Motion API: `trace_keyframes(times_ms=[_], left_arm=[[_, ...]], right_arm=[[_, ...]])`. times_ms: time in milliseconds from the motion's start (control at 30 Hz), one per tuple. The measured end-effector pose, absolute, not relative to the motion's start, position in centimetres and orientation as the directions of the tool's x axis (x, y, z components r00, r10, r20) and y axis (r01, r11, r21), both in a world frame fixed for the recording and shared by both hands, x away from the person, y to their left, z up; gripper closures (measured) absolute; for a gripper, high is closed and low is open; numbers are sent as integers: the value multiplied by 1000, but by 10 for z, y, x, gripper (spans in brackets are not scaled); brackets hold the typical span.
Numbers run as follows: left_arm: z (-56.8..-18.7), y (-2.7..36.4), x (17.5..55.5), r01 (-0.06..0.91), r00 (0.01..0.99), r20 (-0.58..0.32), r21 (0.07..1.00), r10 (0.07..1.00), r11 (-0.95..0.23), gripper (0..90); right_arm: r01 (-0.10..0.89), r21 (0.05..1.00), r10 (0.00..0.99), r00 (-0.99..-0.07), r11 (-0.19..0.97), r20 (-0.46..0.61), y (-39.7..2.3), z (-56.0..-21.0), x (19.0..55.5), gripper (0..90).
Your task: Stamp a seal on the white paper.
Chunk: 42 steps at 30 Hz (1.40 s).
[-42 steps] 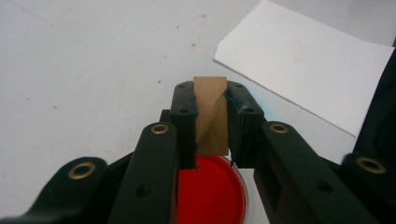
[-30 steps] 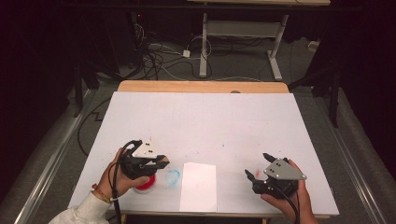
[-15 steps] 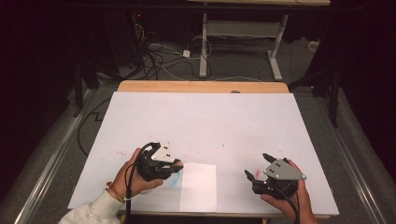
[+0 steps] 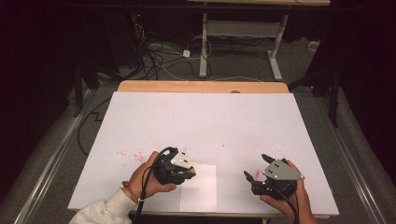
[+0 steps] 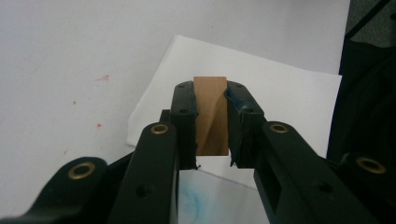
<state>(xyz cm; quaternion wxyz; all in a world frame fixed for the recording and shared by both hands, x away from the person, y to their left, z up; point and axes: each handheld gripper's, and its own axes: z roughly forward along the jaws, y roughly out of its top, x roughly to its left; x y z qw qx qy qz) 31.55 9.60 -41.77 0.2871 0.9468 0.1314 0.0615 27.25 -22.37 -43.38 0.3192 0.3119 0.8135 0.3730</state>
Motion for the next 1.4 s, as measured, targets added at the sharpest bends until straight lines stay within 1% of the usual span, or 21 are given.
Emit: trace_keyframes(times_ms=[333,767,900,1233,1400], left_arm=[[-430,81,325,197,968,34,516,249,-834,737],[-449,68,335,206,972,8,456,236,-866,737],[-455,64,335,201,973,13,432,229,-879,737],[-457,65,337,232,968,-14,438,252,-868,738],[-456,63,335,233,966,-1,426,258,-874,738]], right_arm=[[271,805,744,-604,528,-285,-224,-435,273,225],[272,803,741,-609,530,-282,-224,-436,273,225],[272,802,740,-610,532,-284,-224,-436,273,225],[271,801,739,-610,534,-286,-223,-436,273,226],[271,799,737,-612,537,-288,-223,-436,272,225]])
